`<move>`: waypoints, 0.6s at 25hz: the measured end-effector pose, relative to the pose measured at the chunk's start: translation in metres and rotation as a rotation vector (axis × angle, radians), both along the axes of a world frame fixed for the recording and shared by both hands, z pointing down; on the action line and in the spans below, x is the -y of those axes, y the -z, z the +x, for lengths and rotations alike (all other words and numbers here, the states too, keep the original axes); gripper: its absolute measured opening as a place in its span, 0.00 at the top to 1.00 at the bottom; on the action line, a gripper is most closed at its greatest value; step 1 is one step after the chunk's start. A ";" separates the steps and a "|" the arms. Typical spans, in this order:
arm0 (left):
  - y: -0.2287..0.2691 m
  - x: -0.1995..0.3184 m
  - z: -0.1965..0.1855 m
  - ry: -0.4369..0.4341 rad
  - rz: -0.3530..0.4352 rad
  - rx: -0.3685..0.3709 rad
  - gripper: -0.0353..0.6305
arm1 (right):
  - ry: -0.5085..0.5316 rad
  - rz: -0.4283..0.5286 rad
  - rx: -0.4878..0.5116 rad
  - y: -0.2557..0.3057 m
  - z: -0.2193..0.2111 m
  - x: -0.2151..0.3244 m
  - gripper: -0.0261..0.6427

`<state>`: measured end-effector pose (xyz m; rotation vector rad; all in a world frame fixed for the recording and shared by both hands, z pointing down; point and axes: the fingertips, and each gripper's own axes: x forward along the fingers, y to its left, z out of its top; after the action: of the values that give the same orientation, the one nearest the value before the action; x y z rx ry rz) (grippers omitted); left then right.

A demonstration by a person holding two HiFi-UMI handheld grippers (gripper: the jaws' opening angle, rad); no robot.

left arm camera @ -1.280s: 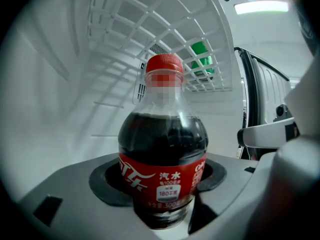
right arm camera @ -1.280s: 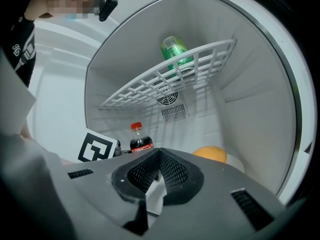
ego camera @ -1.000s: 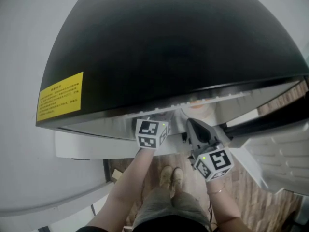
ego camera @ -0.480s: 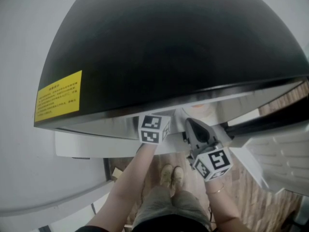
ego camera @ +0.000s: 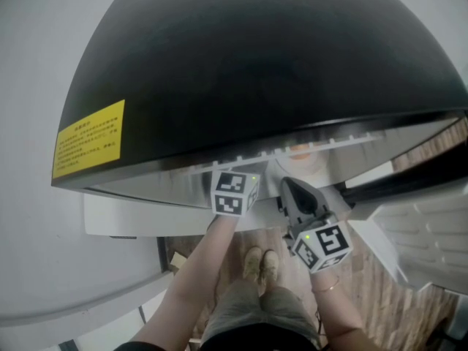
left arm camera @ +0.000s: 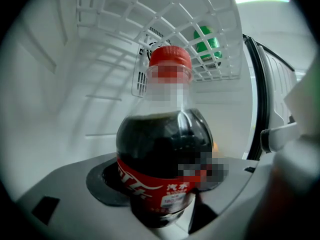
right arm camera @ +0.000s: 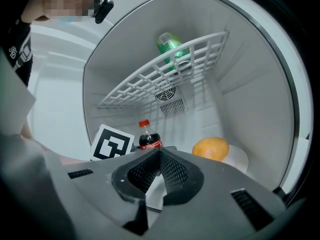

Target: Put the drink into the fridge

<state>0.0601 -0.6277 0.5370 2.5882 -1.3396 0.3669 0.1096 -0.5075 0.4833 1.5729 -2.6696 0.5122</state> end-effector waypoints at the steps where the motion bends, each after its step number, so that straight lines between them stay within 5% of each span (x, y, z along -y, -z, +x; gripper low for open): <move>1: 0.000 0.000 0.000 -0.001 -0.003 0.000 0.47 | 0.000 0.000 0.000 0.000 0.000 0.000 0.95; 15: 0.010 -0.022 -0.015 0.070 -0.035 -0.067 0.43 | 0.017 0.024 -0.009 0.015 -0.009 -0.008 0.95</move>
<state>0.0452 -0.6057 0.5272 2.4945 -1.3845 0.2868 0.1007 -0.4998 0.4679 1.5537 -2.6902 0.4739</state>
